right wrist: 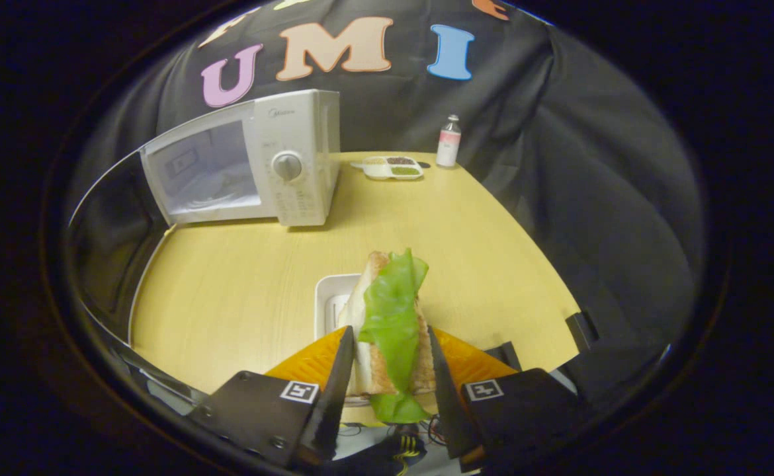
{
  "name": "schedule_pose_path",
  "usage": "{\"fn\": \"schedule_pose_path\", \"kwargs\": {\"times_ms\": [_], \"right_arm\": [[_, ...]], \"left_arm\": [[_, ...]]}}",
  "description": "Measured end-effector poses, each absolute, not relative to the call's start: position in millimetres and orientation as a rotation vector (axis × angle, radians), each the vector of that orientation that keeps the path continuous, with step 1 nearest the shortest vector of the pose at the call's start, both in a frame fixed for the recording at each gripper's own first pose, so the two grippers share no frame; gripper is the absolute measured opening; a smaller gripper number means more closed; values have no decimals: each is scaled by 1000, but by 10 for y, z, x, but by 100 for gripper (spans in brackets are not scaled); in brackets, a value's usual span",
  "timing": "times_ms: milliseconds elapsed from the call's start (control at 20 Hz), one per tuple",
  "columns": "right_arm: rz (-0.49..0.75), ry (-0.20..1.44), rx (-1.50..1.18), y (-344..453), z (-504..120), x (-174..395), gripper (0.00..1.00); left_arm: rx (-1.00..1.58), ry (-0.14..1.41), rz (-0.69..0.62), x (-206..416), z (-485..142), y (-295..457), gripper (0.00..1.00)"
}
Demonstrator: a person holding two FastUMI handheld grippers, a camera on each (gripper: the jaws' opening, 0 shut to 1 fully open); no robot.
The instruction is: Open the microwave oven with the left hand, put the food in, and close the microwave oven.
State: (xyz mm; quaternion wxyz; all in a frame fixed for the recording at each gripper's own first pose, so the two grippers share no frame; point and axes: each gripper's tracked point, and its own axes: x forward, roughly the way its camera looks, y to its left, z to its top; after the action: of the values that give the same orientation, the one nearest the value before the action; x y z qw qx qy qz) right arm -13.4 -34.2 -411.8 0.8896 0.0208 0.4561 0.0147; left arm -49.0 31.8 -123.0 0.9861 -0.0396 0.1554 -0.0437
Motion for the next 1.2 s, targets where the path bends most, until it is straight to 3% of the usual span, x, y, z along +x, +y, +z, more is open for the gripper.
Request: {"fn": "schedule_pose_path", "kwargs": {"times_ms": [50,100,200,250,300,450,500,600,650,750,1200], "right_arm": [[53,942,71,-263,-4096,-119,60],[59,953,60,-220,-4125,-85,46],[67,936,17,-192,-4108,-86,32],[66,927,-1,-198,-4110,-66,37],[66,926,-12,-176,-4094,-106,26],[88,921,-55,-137,-4076,-102,26],[86,921,-50,-132,-4060,-106,31],[80,928,-7,-155,-4031,-100,31],[78,926,21,-157,-3989,-92,27],[62,908,33,-207,-3895,-48,31],[118,770,83,166,-3190,299,31]], "left_arm": [[-76,308,-91,-471,-1220,315,92],[-76,305,-97,-456,-1209,302,92],[-87,295,-112,-450,-1180,252,92],[-97,288,-116,-448,-1171,243,92],[-102,288,-115,-442,-1166,249,88],[-108,291,-109,-442,-1190,284,92],[-113,294,-110,-444,-1193,286,92],[-120,295,-101,-451,-1194,328,92],[-125,296,-97,-460,-1205,361,92],[-132,292,-93,-462,-1209,376,92],[-142,295,-104,-494,-1279,391,92]]}}
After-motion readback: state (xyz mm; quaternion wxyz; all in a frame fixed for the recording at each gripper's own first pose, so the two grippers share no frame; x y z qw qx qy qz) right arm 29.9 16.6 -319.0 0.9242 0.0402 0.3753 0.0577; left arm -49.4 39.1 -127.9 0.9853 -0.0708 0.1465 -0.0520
